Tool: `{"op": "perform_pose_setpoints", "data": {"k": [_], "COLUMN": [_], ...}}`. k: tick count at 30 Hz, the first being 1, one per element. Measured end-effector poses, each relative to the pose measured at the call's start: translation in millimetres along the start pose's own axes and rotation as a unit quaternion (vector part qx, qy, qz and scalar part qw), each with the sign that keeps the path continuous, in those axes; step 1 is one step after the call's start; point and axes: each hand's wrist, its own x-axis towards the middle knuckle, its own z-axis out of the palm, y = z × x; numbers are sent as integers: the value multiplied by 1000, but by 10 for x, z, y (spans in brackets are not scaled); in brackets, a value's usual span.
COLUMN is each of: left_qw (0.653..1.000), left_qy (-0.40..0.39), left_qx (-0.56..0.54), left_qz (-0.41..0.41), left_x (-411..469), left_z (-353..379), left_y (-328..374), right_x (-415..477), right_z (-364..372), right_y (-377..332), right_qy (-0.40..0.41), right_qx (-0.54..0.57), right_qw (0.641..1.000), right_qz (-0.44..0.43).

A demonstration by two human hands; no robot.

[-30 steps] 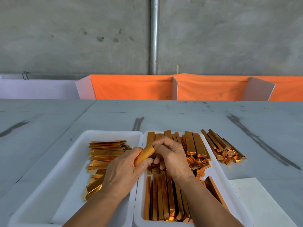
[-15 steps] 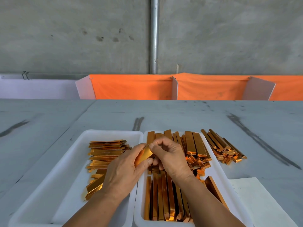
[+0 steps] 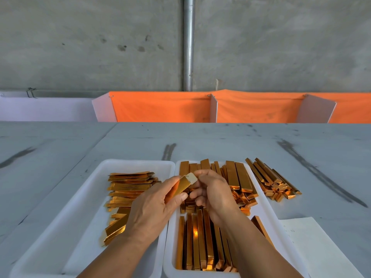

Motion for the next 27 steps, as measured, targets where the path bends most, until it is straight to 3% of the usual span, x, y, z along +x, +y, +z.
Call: {"op": "perform_pose_setpoints", "data": {"k": [6,27], "left_qw": [1000,999], "left_qy": [3,11], "left_qx": [2,45], "left_qz": [-9,3], "left_x": [6,5], "left_z": [-1,-10], "left_y": [5,9], "right_x": [7,28], "right_z": [12,23], "right_y": [6,90], "right_qy": [-53,-38], "right_qx": [22,-61], "right_qw": [998,993], "right_qz": [7,-93]}}
